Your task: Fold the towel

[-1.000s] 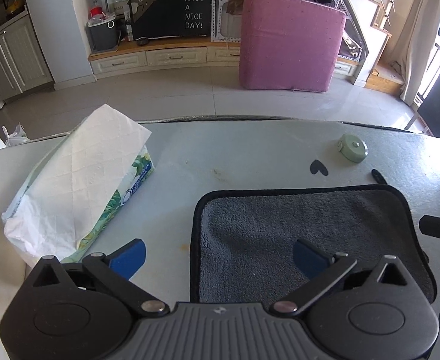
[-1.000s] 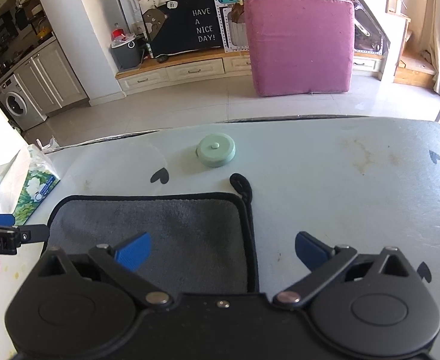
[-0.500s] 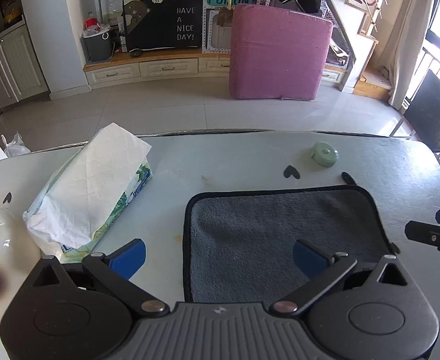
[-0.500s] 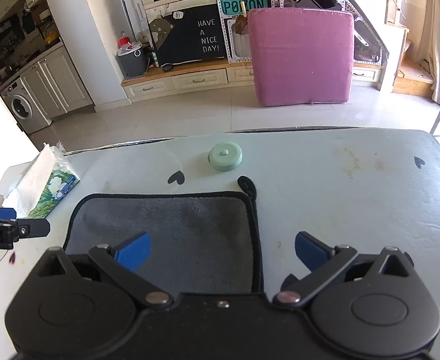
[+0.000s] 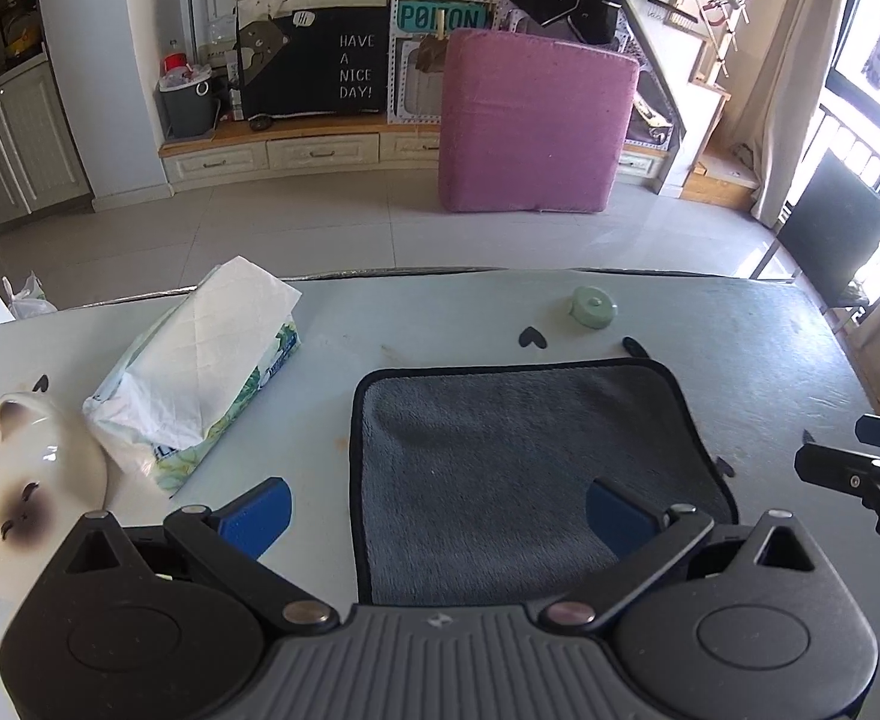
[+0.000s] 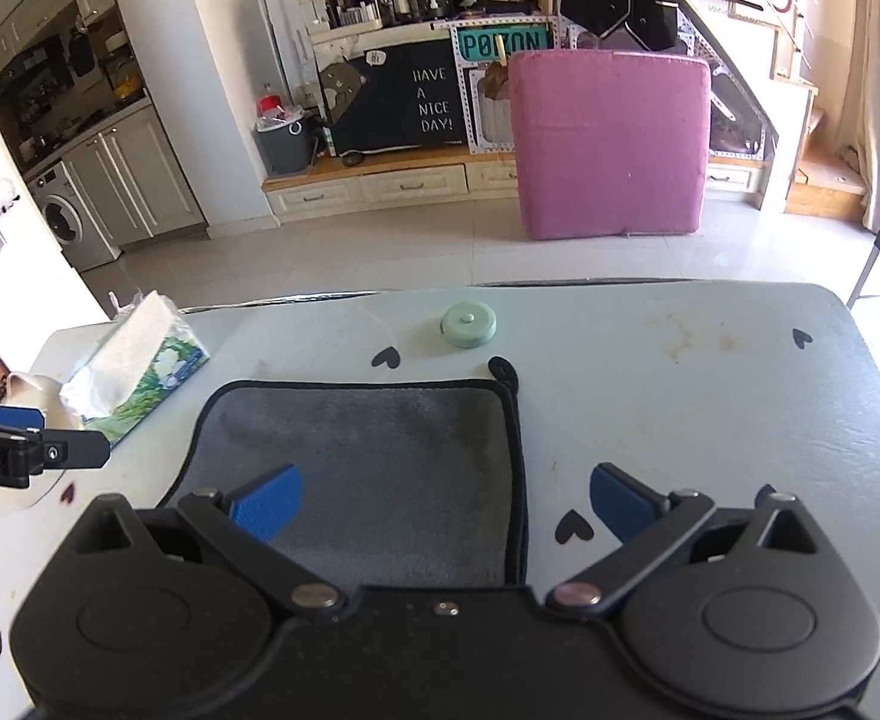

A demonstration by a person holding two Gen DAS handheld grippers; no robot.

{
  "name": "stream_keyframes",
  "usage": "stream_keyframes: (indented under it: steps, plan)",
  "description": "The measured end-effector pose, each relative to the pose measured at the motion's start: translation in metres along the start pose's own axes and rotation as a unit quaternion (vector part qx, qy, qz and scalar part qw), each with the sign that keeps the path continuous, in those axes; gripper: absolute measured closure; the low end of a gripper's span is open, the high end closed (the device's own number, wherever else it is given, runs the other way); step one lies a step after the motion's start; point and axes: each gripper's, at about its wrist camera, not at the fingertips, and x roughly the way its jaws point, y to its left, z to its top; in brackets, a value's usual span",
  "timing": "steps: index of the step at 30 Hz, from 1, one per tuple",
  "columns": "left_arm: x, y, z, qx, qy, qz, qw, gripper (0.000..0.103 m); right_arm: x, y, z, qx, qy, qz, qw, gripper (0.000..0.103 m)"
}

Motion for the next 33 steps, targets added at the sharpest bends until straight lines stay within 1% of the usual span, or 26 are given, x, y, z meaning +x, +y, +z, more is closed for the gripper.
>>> stream_keyframes:
  steps: [4,10,16,21,33]
  plan:
    - [-0.02,-0.003,-0.011,0.001,-0.008,-0.003,1.0,0.0,-0.021,0.002,-0.006,-0.001,-0.011,0.008,1.0,0.0]
    - [-0.053,-0.009,-0.029,0.002,-0.03,-0.006,0.9995,0.0,-0.053,0.008,-0.019,0.001,-0.031,0.017,0.999,0.0]
    - [-0.088,-0.016,-0.05,0.003,-0.055,-0.011,0.9984,0.0,-0.087,0.013,-0.034,-0.003,-0.05,0.02,0.999,0.0]
    - [-0.113,-0.022,-0.07,0.008,-0.07,-0.018,0.9974,0.0,-0.112,0.016,-0.048,-0.005,-0.065,0.023,0.998,0.0]
    - [-0.158,-0.036,-0.125,0.017,-0.097,-0.026,0.9948,0.0,-0.164,0.022,-0.096,-0.012,-0.098,0.021,0.995,0.001]
